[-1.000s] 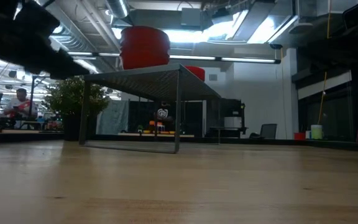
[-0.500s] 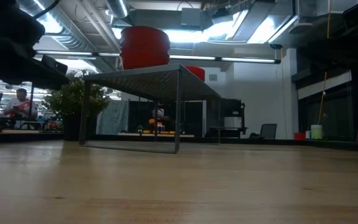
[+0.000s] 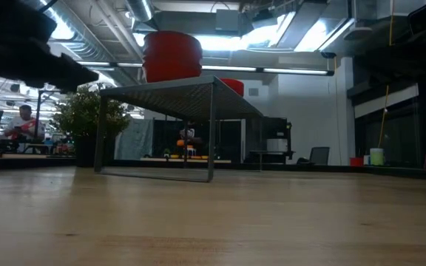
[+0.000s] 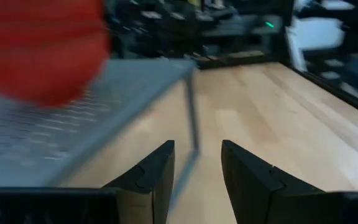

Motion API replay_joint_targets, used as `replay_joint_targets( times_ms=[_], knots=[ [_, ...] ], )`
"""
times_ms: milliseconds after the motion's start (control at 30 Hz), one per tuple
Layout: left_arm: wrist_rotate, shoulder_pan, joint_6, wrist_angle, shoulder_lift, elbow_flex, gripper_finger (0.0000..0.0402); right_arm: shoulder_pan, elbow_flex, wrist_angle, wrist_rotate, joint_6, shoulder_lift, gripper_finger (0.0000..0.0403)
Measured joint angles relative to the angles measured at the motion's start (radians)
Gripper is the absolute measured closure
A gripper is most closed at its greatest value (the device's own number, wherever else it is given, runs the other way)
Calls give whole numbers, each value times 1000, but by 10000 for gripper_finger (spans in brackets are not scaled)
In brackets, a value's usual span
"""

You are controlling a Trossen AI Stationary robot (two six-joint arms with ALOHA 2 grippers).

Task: Pick & Place Mini bowls
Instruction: Return to Home Position

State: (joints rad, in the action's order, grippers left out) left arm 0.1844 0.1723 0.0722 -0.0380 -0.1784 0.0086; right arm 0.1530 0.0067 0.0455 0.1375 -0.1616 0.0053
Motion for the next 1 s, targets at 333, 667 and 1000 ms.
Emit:
replay_joint_targets(
  times_ms=[333,667,1000],
  knots=[
    [-11,-193,-59,0,63,0,274,0,0,0,0,0,0,276],
    [-30,-196,44,4,63,0,274,0,0,0,0,0,0,276],
    [-30,-196,46,4,63,0,274,0,0,0,0,0,0,276]
  ],
)
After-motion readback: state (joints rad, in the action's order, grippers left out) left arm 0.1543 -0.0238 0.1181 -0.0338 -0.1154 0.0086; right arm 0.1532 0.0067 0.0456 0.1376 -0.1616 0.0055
